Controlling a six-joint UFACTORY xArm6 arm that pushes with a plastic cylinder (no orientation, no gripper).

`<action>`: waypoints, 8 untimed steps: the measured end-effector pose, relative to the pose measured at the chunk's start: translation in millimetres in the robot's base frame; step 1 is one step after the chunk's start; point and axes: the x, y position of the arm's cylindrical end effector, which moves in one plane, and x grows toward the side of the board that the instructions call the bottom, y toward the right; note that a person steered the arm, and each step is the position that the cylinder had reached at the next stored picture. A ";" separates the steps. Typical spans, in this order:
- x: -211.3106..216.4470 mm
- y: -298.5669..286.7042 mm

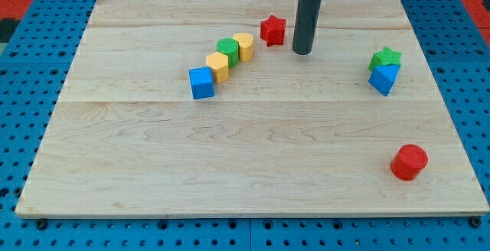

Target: Separate the red star from yellow heart

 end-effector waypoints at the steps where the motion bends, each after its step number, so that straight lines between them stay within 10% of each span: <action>1: -45.7 10.4; 2: -94.7 2.8; 5: -70.6 -43.6; 8: 17.2 -45.0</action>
